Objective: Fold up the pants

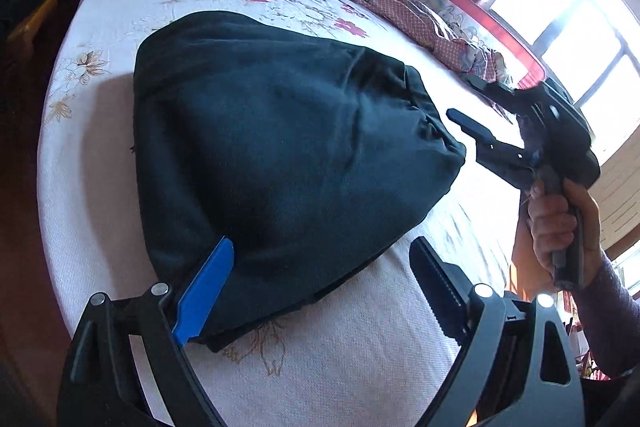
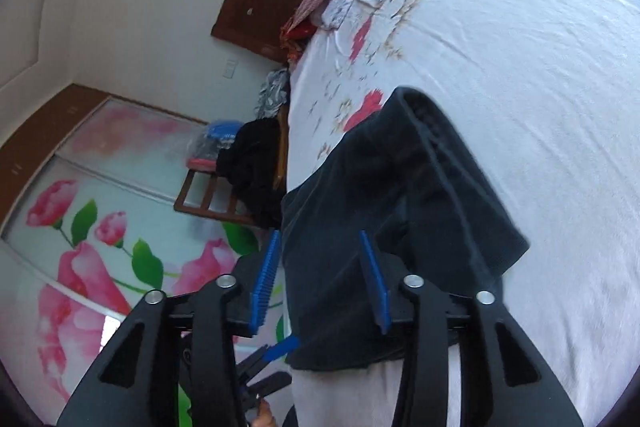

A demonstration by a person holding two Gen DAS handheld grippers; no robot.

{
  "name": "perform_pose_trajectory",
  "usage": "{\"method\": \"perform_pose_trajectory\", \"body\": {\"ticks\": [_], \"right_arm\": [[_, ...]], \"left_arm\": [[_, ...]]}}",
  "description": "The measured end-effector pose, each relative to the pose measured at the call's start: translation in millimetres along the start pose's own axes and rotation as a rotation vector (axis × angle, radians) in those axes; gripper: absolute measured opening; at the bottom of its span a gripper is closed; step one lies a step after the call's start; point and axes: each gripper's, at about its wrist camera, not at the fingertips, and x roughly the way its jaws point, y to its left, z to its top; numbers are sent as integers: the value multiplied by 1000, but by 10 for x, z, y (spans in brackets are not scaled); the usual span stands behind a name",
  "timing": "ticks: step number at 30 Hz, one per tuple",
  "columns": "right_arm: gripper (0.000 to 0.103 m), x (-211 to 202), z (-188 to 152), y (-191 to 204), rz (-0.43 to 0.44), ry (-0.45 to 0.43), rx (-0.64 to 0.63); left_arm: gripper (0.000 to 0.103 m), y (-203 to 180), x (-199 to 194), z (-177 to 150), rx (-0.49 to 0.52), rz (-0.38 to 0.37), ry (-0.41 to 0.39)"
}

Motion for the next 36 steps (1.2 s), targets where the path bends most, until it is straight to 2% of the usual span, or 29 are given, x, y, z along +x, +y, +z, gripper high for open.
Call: {"method": "perform_pose_trajectory", "body": {"ticks": [1,2,3,4,5,6,7,8,10,11,13,16,17,18,20,22,25,28,29,30,32,33,35,36], "right_arm": [[57,61,-77,-89,-67,32,-13],[45,98,-127,-237,-92,53,9],[26,36,-137,-371,-70,34,64],[25,-50,-138,-453,-27,15,139],[30,-153,-158,-463,2,-7,179],[51,-265,-178,-418,-2,-24,179],[57,-374,-210,-360,-1,-29,178],[67,-490,-260,-305,-3,-29,182],[78,-692,-381,-191,-23,-15,157],[84,-774,-458,-136,-87,-2,138],[86,-912,-627,-65,-279,37,90],[86,-998,-866,-24,-645,113,56],[86,-1005,-932,-26,-718,144,56],[86,-998,-992,-16,-750,178,56],[86,-944,-1090,-12,-771,269,53],[86,-880,-1193,86,-738,315,23],[86,-781,-1198,446,-694,261,-99],[86,-630,-1160,710,-646,229,-145],[86,-588,-1148,745,-618,220,-133],[91,-542,-1139,764,-602,214,-117],[91,-435,-1115,814,-548,198,-103],[91,-382,-1101,827,-438,164,-94],[91,-248,-1137,828,-119,83,-90],[91,-73,-1190,863,-27,89,-111]], "left_arm": [[90,30,9,-3,-15,-1,5],[90,50,4,-12,-29,-7,4],[90,74,-12,-11,-43,-6,1],[90,92,-49,-20,-63,9,3],[90,102,-122,-33,-80,18,-2],[91,120,-222,-56,-95,34,-15],[96,142,-349,-98,-113,67,-34],[99,177,-461,-158,-136,104,-47],[100,279,-691,-308,-195,155,-53],[101,321,-777,-381,-226,186,-51],[101,412,-964,-555,-310,274,-36],[101,501,-1186,-906,-447,341,-8],[101,512,-1230,-1004,-487,379,7],[101,493,-1268,-1091,-518,417,25],[101,443,-1295,-1257,-547,462,58],[101,299,-1259,-1347,-538,498,95],[101,42,-1143,-1330,-478,534,149],[101,-165,-1039,-1185,-454,517,162],[101,-216,-1025,-1132,-453,510,155],[101,-258,-1028,-1084,-448,497,137],[101,-307,-1061,-1015,-432,504,93],[101,-290,-1060,-991,-423,497,79],[101,-181,-1085,-962,-447,497,70],[101,-116,-1143,-967,-476,511,58]]}}
